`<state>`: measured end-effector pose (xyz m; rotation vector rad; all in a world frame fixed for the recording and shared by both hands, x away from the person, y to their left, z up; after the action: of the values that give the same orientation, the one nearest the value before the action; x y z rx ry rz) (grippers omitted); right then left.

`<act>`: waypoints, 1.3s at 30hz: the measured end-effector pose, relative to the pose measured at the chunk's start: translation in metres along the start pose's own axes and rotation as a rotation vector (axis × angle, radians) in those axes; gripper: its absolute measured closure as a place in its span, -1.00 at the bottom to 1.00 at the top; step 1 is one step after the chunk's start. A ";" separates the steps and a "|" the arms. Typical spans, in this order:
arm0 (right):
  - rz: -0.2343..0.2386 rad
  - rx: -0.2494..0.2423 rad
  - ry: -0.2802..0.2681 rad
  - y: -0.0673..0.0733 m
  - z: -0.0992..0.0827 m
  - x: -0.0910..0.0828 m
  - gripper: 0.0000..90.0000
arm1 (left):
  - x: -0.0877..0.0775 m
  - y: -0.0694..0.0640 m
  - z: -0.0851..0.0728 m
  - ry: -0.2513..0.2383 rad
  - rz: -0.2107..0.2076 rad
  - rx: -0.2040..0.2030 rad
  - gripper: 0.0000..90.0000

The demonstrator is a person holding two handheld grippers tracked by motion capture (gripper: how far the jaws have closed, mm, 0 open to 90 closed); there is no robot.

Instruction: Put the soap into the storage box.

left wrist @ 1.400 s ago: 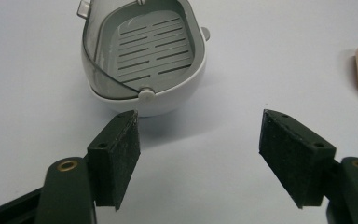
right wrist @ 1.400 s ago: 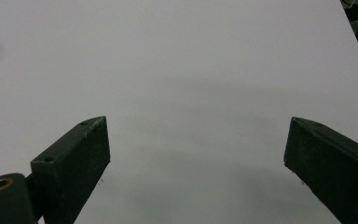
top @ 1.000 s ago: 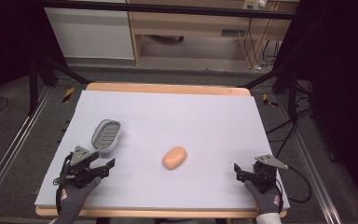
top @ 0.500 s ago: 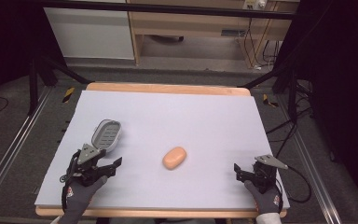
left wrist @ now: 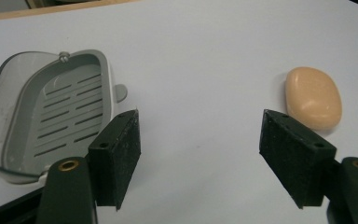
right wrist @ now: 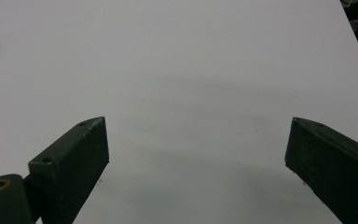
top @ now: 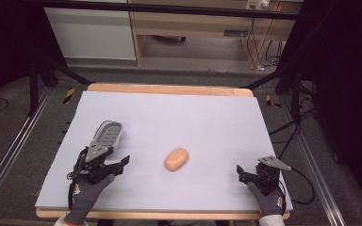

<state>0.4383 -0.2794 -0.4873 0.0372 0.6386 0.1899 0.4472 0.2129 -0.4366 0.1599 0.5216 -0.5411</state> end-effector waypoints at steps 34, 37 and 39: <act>0.004 -0.004 0.001 0.002 0.001 0.000 -0.86 | 0.035 -0.045 0.041 -0.024 -0.092 0.047 -0.41; 0.011 -0.008 -0.001 0.003 0.001 0.000 -0.86 | 0.040 -0.049 0.044 -0.016 -0.102 0.058 -0.41; 0.012 -0.009 -0.001 0.003 0.001 0.000 -0.86 | 0.042 -0.051 0.044 -0.012 -0.105 0.062 -0.41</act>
<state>0.4385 -0.2766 -0.4863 0.0324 0.6361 0.2047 0.4698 0.1381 -0.4206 0.1888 0.5034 -0.6608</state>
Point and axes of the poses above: each handheld gripper's, and its own axes: x roughly forward along the jaws, z roughly out of its top, y roughly to its left, the point moved 2 cm from there along x, roughly forward along the jaws, and after that the axes turned 4 degrees about x, right-handed, at the moved point
